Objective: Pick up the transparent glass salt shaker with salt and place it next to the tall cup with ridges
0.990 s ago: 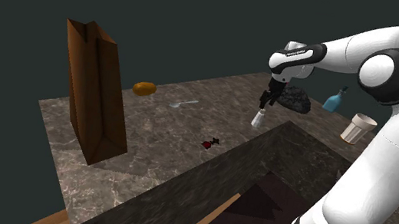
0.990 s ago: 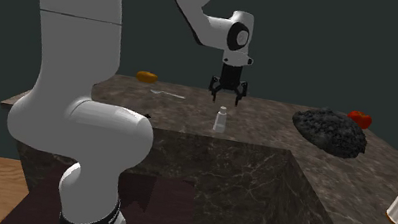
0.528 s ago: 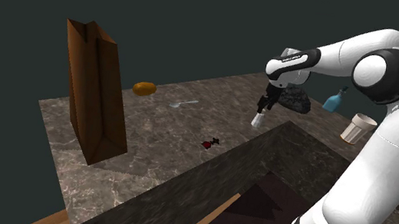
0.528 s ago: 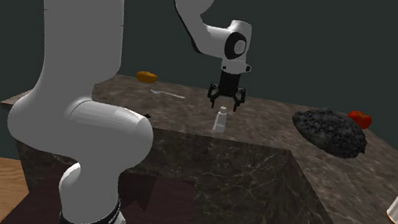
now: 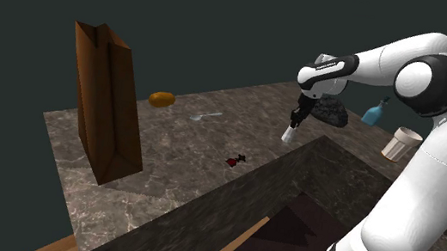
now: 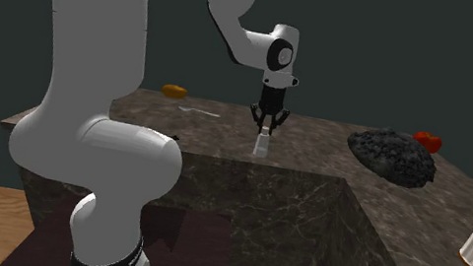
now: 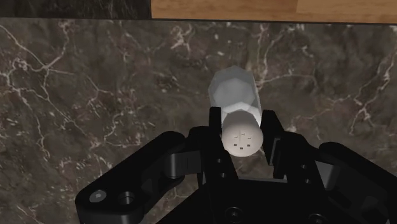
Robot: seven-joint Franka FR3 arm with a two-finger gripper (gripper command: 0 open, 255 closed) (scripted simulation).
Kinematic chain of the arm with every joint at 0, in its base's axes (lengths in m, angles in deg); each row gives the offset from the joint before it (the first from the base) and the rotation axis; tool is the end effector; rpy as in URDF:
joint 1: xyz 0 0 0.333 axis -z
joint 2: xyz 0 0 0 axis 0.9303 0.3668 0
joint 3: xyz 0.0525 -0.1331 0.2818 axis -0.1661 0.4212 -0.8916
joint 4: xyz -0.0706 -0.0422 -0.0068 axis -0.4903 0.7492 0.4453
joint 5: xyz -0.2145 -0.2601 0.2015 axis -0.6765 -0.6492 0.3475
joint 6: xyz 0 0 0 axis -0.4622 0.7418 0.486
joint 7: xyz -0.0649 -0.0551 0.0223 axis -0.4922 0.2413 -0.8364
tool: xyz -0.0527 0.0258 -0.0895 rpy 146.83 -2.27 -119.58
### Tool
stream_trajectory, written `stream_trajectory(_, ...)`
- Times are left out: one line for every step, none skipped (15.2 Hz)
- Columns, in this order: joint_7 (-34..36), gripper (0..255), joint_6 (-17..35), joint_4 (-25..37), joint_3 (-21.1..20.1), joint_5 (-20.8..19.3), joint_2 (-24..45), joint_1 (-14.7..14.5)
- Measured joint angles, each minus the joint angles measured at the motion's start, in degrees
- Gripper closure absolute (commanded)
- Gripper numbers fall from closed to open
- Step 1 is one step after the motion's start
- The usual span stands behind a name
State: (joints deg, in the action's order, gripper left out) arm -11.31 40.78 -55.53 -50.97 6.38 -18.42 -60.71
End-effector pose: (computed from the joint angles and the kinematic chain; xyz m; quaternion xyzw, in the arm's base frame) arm 0.4653 -0.3324 0.3751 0.9995 -0.0295 -0.0103 0.0051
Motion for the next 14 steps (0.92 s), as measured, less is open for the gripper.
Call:
stream_trajectory(0.00,255,0.00,0.00,0.00,0.00,0.00,0.00)
stream_trajectory(0.00,255,0.00,0.00,0.00,0.00,0.00,0.00)
stream_trajectory(0.00,255,0.00,0.00,0.00,0.00,0.00,0.00)
stream_trajectory(0.00,255,0.00,0.00,0.00,0.00,0.00,0.00)
stream_trajectory(0.00,255,0.01,0.00,0.00,0.00,0.00,0.00)
stream_trajectory(-0.01,255,0.01,0.00,0.00,0.00,0.00,0.00)
stream_trajectory(0.00,255,0.00,0.00,0.00,0.00,0.00,0.00)
stream_trajectory(0.07,255,-0.27,0.10,0.02,-0.12,-0.18,-0.03)
stream_trajectory(0.30,255,-0.82,0.26,0.04,-0.39,-0.62,-0.12)
stream_trajectory(0.42,255,-1.37,0.56,0.07,-0.57,-0.92,-0.16)
stream_trajectory(0.64,255,-2.04,0.90,0.08,-0.80,-1.30,-0.25)
stream_trajectory(0.67,255,-2.68,1.43,0.10,-0.90,-1.45,-0.25)
stream_trajectory(0.86,255,-3.40,1.71,0.14,-1.19,-1.94,-0.31)
stream_trajectory(0.93,255,-4.12,2.20,0.17,-1.34,-2.21,-0.32)
